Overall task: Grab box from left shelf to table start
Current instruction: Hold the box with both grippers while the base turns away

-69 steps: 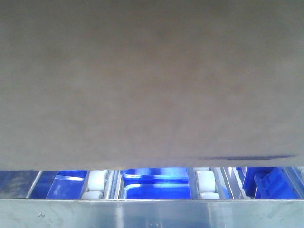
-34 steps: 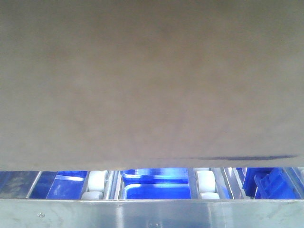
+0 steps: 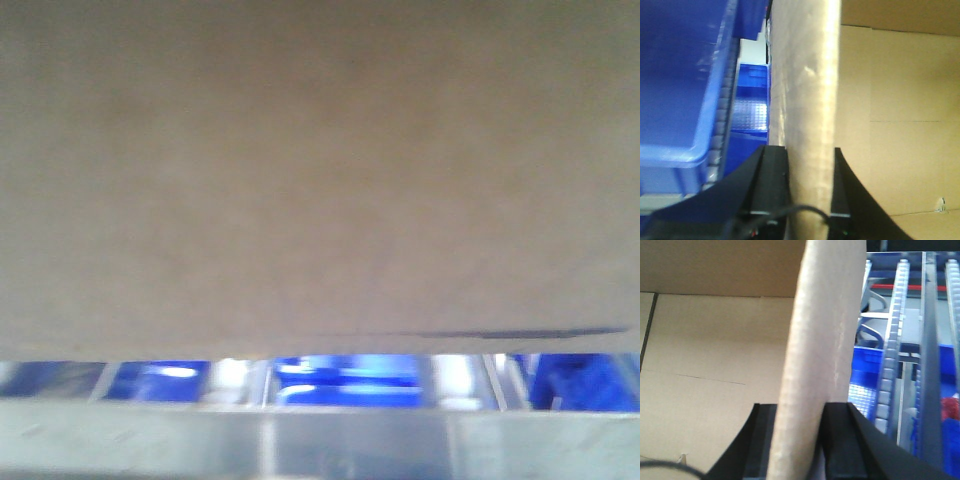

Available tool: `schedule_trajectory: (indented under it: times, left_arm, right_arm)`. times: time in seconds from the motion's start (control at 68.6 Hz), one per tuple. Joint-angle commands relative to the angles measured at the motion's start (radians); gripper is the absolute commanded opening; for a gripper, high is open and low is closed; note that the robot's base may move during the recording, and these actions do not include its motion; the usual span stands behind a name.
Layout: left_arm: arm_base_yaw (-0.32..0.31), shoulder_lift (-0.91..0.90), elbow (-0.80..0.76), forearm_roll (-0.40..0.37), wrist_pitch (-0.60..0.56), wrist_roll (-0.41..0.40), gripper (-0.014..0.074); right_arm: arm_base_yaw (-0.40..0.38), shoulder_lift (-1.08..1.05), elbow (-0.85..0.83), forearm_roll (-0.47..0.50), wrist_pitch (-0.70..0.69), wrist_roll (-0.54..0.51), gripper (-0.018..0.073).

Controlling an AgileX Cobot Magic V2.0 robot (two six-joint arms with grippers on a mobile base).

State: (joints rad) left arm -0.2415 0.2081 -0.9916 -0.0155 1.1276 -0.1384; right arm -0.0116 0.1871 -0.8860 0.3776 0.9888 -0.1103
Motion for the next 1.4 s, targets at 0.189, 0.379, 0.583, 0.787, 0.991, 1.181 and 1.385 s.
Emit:
schedule_trajectory:
  times: [0.189, 0.379, 0.583, 0.787, 0.991, 1.181, 1.385]
  left_arm:
    - [-0.002, 0.007, -0.037, 0.001, -0.133, -0.025, -0.0099]
    - [-0.002, 0.007, -0.037, 0.001, -0.133, -0.025, -0.0099]
    - [-0.002, 0.007, -0.037, 0.001, -0.133, -0.025, -0.0099]
    - [-0.002, 0.007, -0.037, 0.001, -0.133, -0.025, -0.0099]
    - [-0.002, 0.007, -0.037, 0.001, -0.133, -0.025, -0.0099]
    - [-0.002, 0.007, -0.037, 0.001, -0.133, -0.025, -0.0099]
    - [-0.002, 0.007, -0.037, 0.001, -0.133, -0.025, -0.0099]
  right_arm:
    - [-0.004, 0.017, -0.030, -0.047, -0.139, -0.013, 0.0057]
    - [-0.004, 0.017, -0.030, -0.047, -0.138, -0.013, 0.0057]
    - [-0.004, 0.017, -0.030, -0.047, -0.138, -0.013, 0.0057]
    - [-0.004, 0.017, -0.030, -0.047, -0.138, -0.013, 0.0057]
    - [-0.004, 0.017, -0.030, -0.047, -0.138, -0.013, 0.0057]
    - [-0.004, 0.017, -0.030, -0.047, -0.138, -0.013, 0.0057]
    - [-0.004, 0.017, -0.030, -0.047, -0.138, -0.013, 0.0057]
